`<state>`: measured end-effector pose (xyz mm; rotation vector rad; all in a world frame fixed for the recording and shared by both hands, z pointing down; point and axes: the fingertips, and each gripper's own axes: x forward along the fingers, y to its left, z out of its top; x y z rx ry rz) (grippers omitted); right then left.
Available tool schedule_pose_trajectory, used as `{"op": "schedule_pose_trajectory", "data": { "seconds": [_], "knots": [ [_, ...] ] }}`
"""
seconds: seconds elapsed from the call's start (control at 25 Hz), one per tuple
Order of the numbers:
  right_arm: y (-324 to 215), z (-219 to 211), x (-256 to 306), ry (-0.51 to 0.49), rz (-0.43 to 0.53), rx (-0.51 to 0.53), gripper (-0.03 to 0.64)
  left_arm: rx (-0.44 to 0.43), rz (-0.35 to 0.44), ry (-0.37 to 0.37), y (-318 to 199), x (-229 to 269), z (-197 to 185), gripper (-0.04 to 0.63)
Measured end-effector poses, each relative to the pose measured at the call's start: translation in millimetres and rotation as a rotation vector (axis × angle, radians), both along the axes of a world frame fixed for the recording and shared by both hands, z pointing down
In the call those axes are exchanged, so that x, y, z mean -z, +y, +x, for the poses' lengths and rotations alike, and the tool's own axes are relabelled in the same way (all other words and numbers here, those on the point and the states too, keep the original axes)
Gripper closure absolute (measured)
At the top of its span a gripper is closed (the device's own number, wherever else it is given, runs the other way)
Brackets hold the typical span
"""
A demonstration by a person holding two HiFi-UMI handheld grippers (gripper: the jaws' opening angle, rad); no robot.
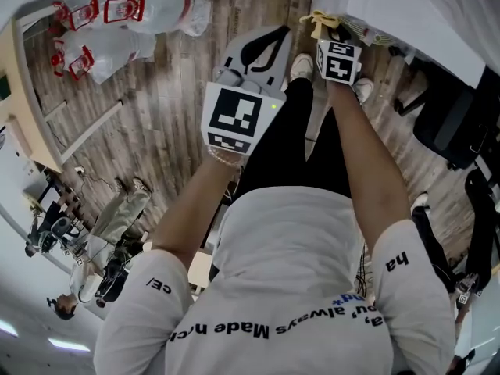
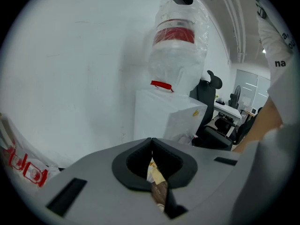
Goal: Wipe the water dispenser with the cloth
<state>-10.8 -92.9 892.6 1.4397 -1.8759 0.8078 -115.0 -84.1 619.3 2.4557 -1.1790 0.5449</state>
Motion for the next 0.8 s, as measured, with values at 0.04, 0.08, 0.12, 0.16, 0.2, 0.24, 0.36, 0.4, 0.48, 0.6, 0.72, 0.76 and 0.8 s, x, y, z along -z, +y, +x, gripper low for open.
{"op": "schedule_pose_trajectory", "data": {
  "seconds": [0.04, 0.08, 0.12, 0.16, 0.2, 0.24, 0.36, 0.4, 0.48, 0.6, 0.72, 0.76, 0.8],
  "knots": [
    [0, 0, -2, 0.002, 0.0, 0.009, 0.526, 0.0, -0.002, 0.0, 1, -1, 0, 0.575],
    [-1, 0, -3, 0.004, 0.002, 0.018, 0.526, -0.001, -0.005, -0.001, 2, -1, 0, 0.575],
    [0, 0, -3, 0.007, 0.004, 0.028, 0.526, -0.003, -0.007, -0.001, 3, -2, 1, 0.575],
    [0, 0, -2, 0.009, 0.007, 0.041, 0.526, -0.006, -0.008, -0.002, 5, -3, 2, 0.575],
    [2, 0, 0, 0.01, 0.009, 0.054, 0.526, -0.008, -0.01, -0.003, 7, -3, 2, 0.575],
    [3, -1, 4, 0.009, 0.011, 0.066, 0.528, -0.01, -0.012, -0.004, 9, -4, 2, 0.575],
    [9, 3, 25, 0.006, 0.033, 0.094, 0.528, -0.013, -0.012, 0.003, 16, 2, 7, 0.575],
    [11, 7, 34, 0.005, 0.047, 0.101, 0.528, -0.015, -0.011, 0.006, 18, 6, 10, 0.575],
    [17, 14, 52, -0.01, 0.071, 0.114, 0.528, -0.02, -0.008, 0.01, 22, 14, 15, 0.575],
    [28, 15, 75, -0.024, 0.092, 0.145, 0.528, -0.019, -0.012, 0.016, 25, 18, 15, 0.575],
    [39, 15, 100, -0.023, 0.109, 0.197, 0.528, -0.019, -0.01, 0.025, 25, 22, 15, 0.575],
    [44, 15, 110, -0.027, 0.111, 0.21, 0.528, -0.022, -0.01, 0.028, 25, 25, 17, 0.575],
    [49, 17, 120, -0.032, 0.114, 0.221, 0.528, -0.025, -0.008, 0.032, 26, 29, 18, 0.575]
  ]
}}
